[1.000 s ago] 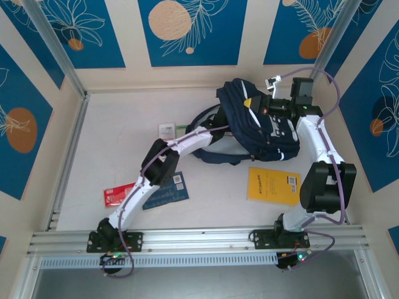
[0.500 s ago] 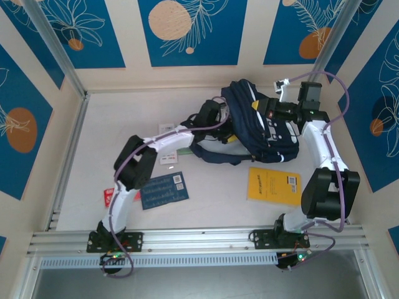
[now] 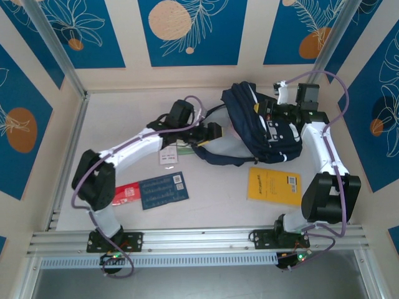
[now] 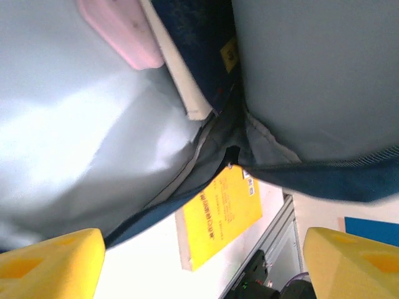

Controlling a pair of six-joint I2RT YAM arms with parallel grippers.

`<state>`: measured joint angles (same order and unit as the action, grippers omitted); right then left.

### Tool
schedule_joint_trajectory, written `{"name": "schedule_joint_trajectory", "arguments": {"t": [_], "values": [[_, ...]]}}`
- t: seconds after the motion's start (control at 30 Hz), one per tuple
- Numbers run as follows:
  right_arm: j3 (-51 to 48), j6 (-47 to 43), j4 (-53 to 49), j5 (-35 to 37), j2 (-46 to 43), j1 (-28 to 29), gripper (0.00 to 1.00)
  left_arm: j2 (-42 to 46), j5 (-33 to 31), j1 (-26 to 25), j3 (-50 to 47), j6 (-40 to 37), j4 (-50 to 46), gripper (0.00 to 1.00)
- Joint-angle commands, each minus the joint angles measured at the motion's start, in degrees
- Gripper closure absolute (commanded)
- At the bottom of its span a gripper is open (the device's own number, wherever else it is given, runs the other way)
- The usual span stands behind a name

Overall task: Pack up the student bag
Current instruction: Close the student bag at the top-right of the table, then move the book to the center of the table.

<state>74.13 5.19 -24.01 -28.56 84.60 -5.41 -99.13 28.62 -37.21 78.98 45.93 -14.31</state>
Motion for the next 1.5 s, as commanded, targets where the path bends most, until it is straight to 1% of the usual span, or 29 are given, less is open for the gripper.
{"name": "schedule_joint_trajectory", "arguments": {"t": [0.0,0.13,0.3,0.37,0.47,0.53,0.6,0.63,0.67,0.7,0.73,0.83,0.87,0.97,1.0,1.07,1.13,1.17,1.2,1.27,1.33,1.4,1.47], "values": [[2.37,-6.77,-3.06,13.84,-1.18,1.34,1.0,7.44,-4.42,2.08,-3.1,-6.79,-10.62,0.17],[1.93,-8.02,-3.04,18.88,-1.27,3.19,1.0,15.25,-11.62,3.99,-7.85,-10.57,-17.96,0.16],[0.6,-9.32,-3.12,25.18,0.77,6.38,1.0,23.79,-17.32,7.85,-14.51,-11.49,-19.75,0.15],[-0.65,-9.08,-2.57,28.41,1.63,7.42,1.0,25.18,-17.99,9.61,-15.41,-11.75,-20.12,0.14],[-2.53,-8.08,-1.64,33.39,2.88,8.58,0.99,25.81,-17.18,12.34,-15.61,-11.89,-20.76,0.14],[-2.88,-7.91,-1.63,35.43,3.51,9.53,0.92,25.59,-16.46,13.48,-15.28,-12.08,-20.76,0.14],[-2.77,-7.45,-1.7,38.34,3.61,10.94,0.81,24.9,-16.61,13.98,-14.42,-12.4,-20.81,0.14],[-2.63,-7.0,-1.66,38.53,3.24,11.39,0.77,24.4,-16.9,14.09,-13.85,-12.46,-20.85,0.14],[-2.59,-6.3,-1.39,38.84,2.56,11.95,0.7,23.72,-17.17,14.17,-13.11,-12.48,-20.78,0.14],[-2.5,-5.51,-1.18,39.99,1.71,12.78,0.61,22.83,-17.35,14.18,-12.29,-12.56,-20.39,0.14],[-2.29,-5.01,-1.1,40.53,1.06,13.5,0.56,21.96,-17.37,14.17,-11.51,-12.55,-20.05,0.14],[-2.06,-3.26,-1.46,40.05,-1.44,16.09,0.53,17.35,-15.6,14.18,-7.28,-12.08,-18.94,0.15],[-2.1,-2.49,-1.64,40.3,-2.35,17.34,0.53,15.45,-15.23,14.25,-5.66,-10.79,-18.54,0.15],[-4.44,-1.78,0.2,40.91,-5.26,21.46,0.55,10.25,-11.93,14.54,-2.45,-7.57,-13.46,0.16],[-5.22,-1.42,0.51,41.92,-6.29,22.61,0.57,7.84,-11.93,14.54,-0.38,-7.25,-12.99,0.16],[-7.58,0.95,2.24,43.69,-8.69,24.8,0.63,2.2,-11.52,14.61,5.3,-8.68,-13.79,0.16],[-10.41,4.84,3.99,42.84,-11.21,26.48,0.72,-4.8,-10.87,14.59,12.83,-11.54,-16.29,0.16],[-11.51,8.74,4.12,42.26,-12.36,27.14,0.77,-8.85,-10.21,14.58,17.01,-13.12,-17.39,0.17],[-12.19,12.08,3.62,39.82,-13.14,27.47,0.79,-12.94,-8.94,14.61,20.6,-14.47,-17.87,0.17],[-12.76,15.13,1.34,36.06,-13.76,28.51,0.79,-20.4,-6.56,14.55,27.09,-16.52,-19.61,0.18],[-13.37,15.5,-0.75,34.53,-14.12,30.46,0.78,-27.59,-4.52,14.63,34.04,-17.28,-22.05,0.19],[-15.42,16.23,-1.26,33.88,-15.4,32.73,0.78,-33.44,-4.09,14.63,39.76,-17.63,-23.3,0.19],[-17.83,17.31,-1.08,33.09,-17.26,34.31,0.77,-37.39,-5.01,14.71,43.89,-18.52,-23.69,0.19]]}}
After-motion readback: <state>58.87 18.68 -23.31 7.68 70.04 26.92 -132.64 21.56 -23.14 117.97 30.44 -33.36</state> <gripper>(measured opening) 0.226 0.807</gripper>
